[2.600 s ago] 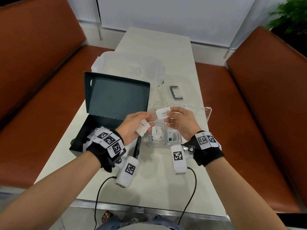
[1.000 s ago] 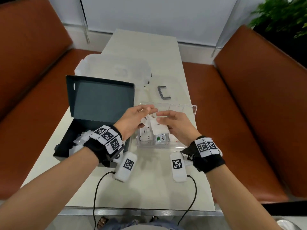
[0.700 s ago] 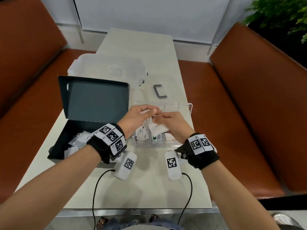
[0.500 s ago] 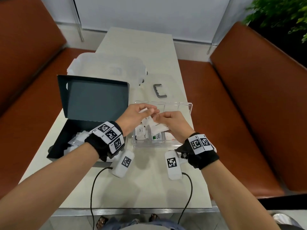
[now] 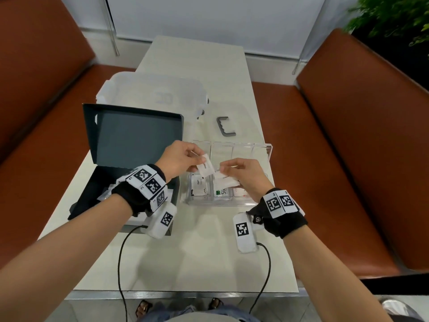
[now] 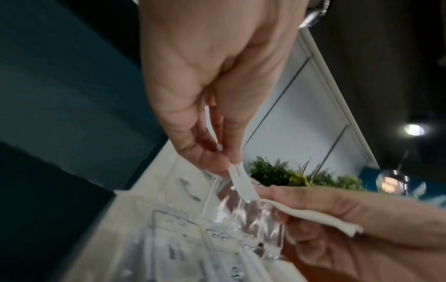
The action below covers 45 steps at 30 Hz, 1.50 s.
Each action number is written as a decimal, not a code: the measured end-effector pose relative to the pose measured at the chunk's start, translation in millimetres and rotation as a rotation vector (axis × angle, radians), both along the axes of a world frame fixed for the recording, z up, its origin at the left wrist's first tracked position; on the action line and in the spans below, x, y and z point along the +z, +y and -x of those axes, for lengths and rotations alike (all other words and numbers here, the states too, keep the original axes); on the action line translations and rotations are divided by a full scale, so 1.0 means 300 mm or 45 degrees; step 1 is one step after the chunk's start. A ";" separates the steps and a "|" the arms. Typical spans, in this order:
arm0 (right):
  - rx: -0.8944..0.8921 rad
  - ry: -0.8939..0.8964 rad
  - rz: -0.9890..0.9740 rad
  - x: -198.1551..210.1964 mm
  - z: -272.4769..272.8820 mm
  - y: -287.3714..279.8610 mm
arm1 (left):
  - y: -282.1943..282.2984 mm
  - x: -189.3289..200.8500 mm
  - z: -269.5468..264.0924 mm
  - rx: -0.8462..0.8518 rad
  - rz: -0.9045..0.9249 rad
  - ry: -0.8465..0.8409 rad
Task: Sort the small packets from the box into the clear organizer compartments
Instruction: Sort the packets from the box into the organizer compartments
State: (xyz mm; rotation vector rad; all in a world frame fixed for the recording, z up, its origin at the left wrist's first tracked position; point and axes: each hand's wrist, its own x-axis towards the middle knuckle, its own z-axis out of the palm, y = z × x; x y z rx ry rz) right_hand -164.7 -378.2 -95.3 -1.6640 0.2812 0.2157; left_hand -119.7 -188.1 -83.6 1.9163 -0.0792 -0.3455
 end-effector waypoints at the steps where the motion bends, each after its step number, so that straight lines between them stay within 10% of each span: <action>1: -0.029 -0.015 0.041 -0.004 0.000 -0.018 | 0.003 -0.010 -0.004 -0.040 -0.110 -0.021; 14: -0.245 0.001 0.316 -0.055 0.020 -0.201 | -0.034 -0.108 0.008 -0.229 -0.867 -0.342; 32: -0.189 0.011 0.344 -0.025 -0.039 -0.350 | -0.065 -0.032 0.043 -0.209 -0.889 -0.378; 45: 0.123 -0.107 1.046 -0.090 -0.039 -0.314 | -0.287 -0.018 0.100 -0.533 -0.916 -0.298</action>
